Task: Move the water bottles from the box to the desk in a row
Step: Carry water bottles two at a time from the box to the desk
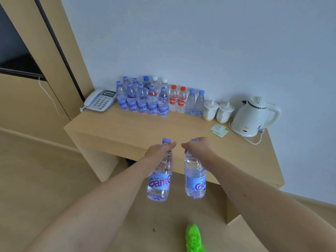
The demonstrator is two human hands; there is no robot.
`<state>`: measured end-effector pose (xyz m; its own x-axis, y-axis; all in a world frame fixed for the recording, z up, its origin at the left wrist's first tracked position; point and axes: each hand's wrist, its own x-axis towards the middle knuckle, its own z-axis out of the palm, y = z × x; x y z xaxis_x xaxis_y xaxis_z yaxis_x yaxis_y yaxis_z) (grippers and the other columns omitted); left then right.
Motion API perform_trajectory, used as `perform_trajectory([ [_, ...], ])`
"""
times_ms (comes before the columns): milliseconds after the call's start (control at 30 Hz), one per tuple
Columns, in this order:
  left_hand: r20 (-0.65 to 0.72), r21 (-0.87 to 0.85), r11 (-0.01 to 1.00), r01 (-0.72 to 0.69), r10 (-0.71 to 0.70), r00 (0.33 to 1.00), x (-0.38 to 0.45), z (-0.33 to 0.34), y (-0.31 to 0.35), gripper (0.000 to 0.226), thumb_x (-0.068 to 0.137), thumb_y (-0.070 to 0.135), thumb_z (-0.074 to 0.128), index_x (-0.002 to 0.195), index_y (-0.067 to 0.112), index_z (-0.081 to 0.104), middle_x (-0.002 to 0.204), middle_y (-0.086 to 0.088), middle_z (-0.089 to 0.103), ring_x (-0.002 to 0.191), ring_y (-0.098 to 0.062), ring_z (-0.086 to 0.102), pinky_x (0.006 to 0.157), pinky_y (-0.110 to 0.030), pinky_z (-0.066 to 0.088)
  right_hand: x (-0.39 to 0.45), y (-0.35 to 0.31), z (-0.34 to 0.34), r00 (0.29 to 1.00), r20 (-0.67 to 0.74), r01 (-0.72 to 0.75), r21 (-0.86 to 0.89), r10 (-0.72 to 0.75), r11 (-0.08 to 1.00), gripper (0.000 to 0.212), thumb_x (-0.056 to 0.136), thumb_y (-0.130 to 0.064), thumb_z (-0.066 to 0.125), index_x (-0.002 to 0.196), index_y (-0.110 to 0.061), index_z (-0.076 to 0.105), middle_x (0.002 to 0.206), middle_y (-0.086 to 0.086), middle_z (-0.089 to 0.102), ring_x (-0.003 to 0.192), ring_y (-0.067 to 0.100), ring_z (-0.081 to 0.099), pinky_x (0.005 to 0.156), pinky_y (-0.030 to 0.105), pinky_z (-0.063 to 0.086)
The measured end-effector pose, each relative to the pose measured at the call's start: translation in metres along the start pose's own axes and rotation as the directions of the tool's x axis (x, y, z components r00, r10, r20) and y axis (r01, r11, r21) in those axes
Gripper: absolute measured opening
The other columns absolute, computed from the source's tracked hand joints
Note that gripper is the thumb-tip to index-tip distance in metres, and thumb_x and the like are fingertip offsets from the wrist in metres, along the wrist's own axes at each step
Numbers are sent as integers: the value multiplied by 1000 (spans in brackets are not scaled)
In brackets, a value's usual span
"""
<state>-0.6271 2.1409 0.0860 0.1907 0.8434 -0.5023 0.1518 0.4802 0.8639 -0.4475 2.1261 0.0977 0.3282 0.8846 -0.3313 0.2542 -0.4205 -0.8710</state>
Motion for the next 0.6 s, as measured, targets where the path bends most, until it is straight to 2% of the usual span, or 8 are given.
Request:
perform_trajectory([
  [67,-11,2,1000,-28,28,1000,28,-2,12,46,76,54,83,93,13,70,69,-2,72,55,-17,67,52,-25,53,31,-11,3,1000,-6,13,4,-13,1000,29,77,-23,81,55,-14,64,44,-3,59,35,7,50,42,16,40],
  [167,-44,39,998,-54,56,997,74,0,35,36,81,47,81,93,16,68,74,2,71,56,-10,67,54,-22,52,83,-24,4,999,-18,39,19,-38,999,26,75,-25,82,58,-13,66,51,-1,64,47,14,57,56,25,47],
  [300,-62,131,989,-71,79,995,135,7,69,28,86,40,77,87,15,66,74,2,67,51,-6,63,49,-18,47,155,-38,-2,998,-5,59,3,-59,998,28,77,-30,81,62,-9,67,52,-2,62,55,17,57,60,28,48],
  [433,-52,161,981,-111,121,991,187,17,98,29,91,40,74,85,14,63,80,-1,66,76,-18,61,72,-31,49,215,-51,-8,994,36,102,-65,-99,993,37,81,-41,76,72,-6,66,60,1,56,57,15,49,57,28,41],
  [533,-78,131,983,-127,138,987,224,24,119,25,94,34,71,100,10,66,90,-6,69,86,-22,65,81,-36,53,252,-61,-11,992,51,121,-81,-118,989,36,82,-45,76,73,-14,59,54,-4,47,51,11,43,56,27,38],
  [600,-78,138,984,-112,124,989,249,28,129,29,95,25,70,117,8,64,111,-9,71,104,-24,67,96,-41,55,275,-62,-12,992,50,116,-55,-114,992,37,83,-46,76,73,-14,59,56,-2,50,53,13,45,59,28,40],
])
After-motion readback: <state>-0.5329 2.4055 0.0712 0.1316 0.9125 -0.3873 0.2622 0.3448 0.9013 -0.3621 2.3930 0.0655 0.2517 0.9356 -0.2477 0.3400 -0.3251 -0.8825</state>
